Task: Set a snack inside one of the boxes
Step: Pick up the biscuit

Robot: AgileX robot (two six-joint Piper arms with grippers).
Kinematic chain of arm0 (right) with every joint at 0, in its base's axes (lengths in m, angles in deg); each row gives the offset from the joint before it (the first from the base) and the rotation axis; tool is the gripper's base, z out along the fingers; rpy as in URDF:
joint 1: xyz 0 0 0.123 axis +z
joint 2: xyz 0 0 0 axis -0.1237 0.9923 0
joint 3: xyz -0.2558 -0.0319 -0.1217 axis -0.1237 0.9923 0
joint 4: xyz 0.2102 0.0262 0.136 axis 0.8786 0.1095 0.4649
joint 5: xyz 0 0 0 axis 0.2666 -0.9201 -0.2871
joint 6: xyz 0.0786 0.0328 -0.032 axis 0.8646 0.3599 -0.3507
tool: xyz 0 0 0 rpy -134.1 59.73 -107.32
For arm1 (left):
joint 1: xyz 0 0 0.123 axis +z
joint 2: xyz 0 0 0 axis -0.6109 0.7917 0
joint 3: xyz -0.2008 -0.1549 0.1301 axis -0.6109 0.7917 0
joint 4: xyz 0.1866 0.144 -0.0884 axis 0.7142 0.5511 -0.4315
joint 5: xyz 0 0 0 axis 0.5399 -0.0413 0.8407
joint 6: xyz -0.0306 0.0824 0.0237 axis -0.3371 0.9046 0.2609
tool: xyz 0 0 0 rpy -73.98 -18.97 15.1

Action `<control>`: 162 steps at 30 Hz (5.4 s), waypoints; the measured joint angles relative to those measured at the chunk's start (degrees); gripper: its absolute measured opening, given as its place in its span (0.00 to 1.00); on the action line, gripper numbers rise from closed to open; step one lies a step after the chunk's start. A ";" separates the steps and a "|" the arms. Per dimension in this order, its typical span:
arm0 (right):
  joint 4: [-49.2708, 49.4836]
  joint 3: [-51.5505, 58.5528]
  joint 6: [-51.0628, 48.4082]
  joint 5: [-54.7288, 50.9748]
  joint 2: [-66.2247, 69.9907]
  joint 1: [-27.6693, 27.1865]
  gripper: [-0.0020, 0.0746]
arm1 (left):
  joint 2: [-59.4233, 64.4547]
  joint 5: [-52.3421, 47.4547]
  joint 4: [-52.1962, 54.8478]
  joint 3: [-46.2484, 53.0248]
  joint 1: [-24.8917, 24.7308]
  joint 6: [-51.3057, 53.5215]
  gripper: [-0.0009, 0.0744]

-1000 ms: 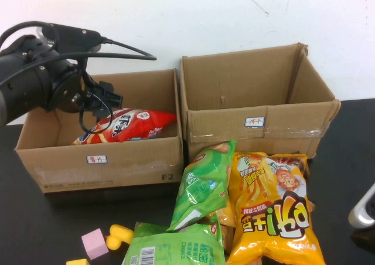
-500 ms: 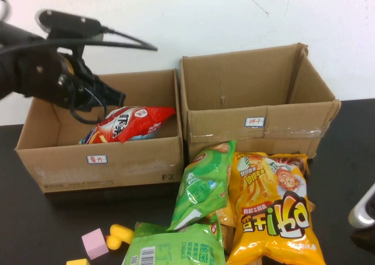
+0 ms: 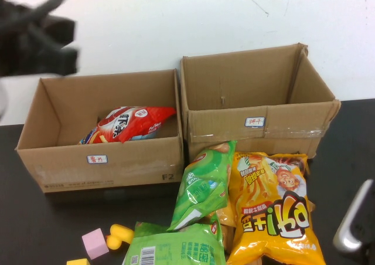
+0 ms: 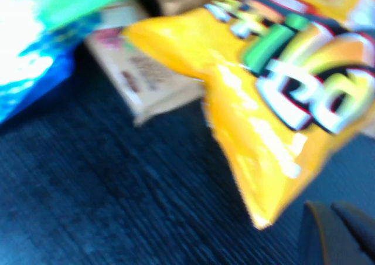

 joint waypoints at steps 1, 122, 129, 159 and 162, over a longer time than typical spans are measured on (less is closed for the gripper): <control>0.05 0.00 -0.80 0.00 0.00 1.37 0.02 | -2.79 0.60 -0.27 1.58 0.00 0.63 0.01; 15.18 -19.33 -13.18 -20.89 18.86 -16.29 0.02 | 13.25 -16.95 -23.57 30.44 -7.83 12.31 0.01; -12.85 -25.38 13.64 -23.55 20.48 -16.55 0.02 | 13.25 -11.27 -11.20 30.44 -18.60 -3.37 0.01; -12.58 -23.77 17.27 -16.32 21.12 -16.55 0.02 | 23.74 6.64 26.82 36.42 -54.64 -71.77 0.14; -12.58 -23.77 17.27 -16.32 21.12 -16.55 0.02 | 26.26 9.27 24.53 36.42 -54.64 -71.91 0.36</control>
